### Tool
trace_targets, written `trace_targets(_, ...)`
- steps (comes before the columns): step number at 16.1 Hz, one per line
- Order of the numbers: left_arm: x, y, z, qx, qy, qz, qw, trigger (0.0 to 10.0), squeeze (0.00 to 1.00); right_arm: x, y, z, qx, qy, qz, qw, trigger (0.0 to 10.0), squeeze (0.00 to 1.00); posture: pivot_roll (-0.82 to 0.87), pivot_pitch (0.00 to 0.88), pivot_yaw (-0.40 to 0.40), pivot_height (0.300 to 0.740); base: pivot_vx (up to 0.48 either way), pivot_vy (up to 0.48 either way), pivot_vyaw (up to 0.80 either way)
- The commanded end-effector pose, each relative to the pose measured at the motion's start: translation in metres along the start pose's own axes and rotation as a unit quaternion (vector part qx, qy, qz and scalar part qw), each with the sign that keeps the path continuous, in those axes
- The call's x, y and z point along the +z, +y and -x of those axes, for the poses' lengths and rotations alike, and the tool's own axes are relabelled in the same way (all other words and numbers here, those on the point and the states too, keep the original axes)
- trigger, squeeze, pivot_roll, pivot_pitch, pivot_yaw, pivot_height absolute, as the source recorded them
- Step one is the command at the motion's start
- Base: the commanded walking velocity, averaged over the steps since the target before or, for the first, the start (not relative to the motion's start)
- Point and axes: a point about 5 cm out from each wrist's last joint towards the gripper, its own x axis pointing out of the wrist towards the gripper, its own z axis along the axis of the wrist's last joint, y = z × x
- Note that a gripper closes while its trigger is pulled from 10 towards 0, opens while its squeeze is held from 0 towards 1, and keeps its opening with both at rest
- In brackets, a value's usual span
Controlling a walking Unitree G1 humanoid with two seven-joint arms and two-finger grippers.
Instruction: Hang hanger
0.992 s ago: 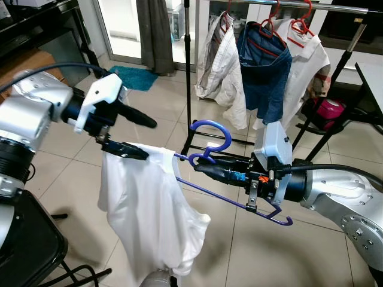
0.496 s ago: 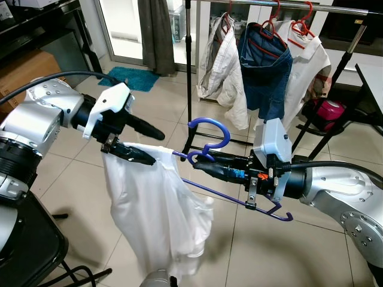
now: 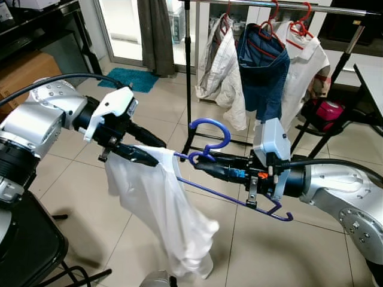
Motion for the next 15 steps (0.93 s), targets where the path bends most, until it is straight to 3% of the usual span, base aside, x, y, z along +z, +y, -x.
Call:
trace_targets(1,0.004,-0.001,0.002,-0.007,0.005,-0.002,1.000,0.0,0.00,0.009,-0.001,-0.002,0.006,-0.013,0.023,1.000,0.0,0.00,0.06,0.000,0.040,0.740,0.000,0.000,0.00)
trace_targets(6,0.004,-0.003,0.002,-0.011,0.003,0.007,1.000,0.0,0.00,0.009,-0.003,-0.002,0.004,-0.015,0.026,1.000,0.0,0.00,0.06,0.000,0.035,0.740,0.000,0.000,0.00)
trace_targets(7,0.005,-0.003,0.002,-0.010,-0.003,0.010,1.000,0.0,0.00,0.010,-0.004,-0.002,0.000,-0.015,0.029,0.999,1.7,0.00,0.06,0.000,0.035,0.740,0.000,0.000,0.00)
trace_targets(8,0.006,-0.002,0.003,-0.007,-0.011,0.015,1.000,0.0,0.00,0.010,-0.006,-0.002,-0.007,-0.015,0.032,0.999,4.6,0.00,0.06,0.000,0.035,0.740,0.000,0.000,0.00)
trace_targets(9,0.005,-0.001,0.004,-0.002,-0.016,0.018,1.000,0.0,0.00,0.009,-0.007,-0.002,-0.015,-0.014,0.033,0.999,10.0,0.00,0.07,0.000,0.034,0.740,0.000,0.000,0.00)
trace_targets(10,0.003,0.001,0.004,0.007,-0.019,0.028,0.999,0.0,0.00,0.008,-0.009,-0.001,-0.022,-0.016,0.023,0.999,10.0,0.00,0.07,0.000,0.033,0.740,0.000,0.000,0.00)
trace_targets(11,-0.004,0.006,0.005,0.030,-0.027,0.043,0.998,0.0,0.00,0.006,-0.013,0.000,-0.045,-0.022,-0.004,0.999,10.0,0.71,0.07,0.000,0.032,0.740,0.000,0.000,0.00)
trace_targets(12,-0.012,0.009,0.005,0.062,-0.038,0.058,0.996,0.0,0.00,0.003,-0.019,0.003,-0.074,-0.030,-0.027,0.996,10.0,1.00,0.07,0.000,0.032,0.740,0.000,0.000,0.00)
trace_targets(14,-0.016,0.013,0.004,0.096,-0.053,0.076,0.991,0.0,0.00,0.001,-0.026,0.011,-0.125,-0.050,-0.036,0.990,10.0,1.00,0.07,0.000,0.027,0.740,0.000,0.000,0.00)
trace_targets(15,-0.018,0.014,0.004,0.113,-0.062,0.084,0.988,0.0,0.00,0.002,-0.034,0.020,-0.174,-0.088,-0.055,0.979,10.0,1.00,0.07,0.000,0.026,0.740,0.000,0.000,0.00)
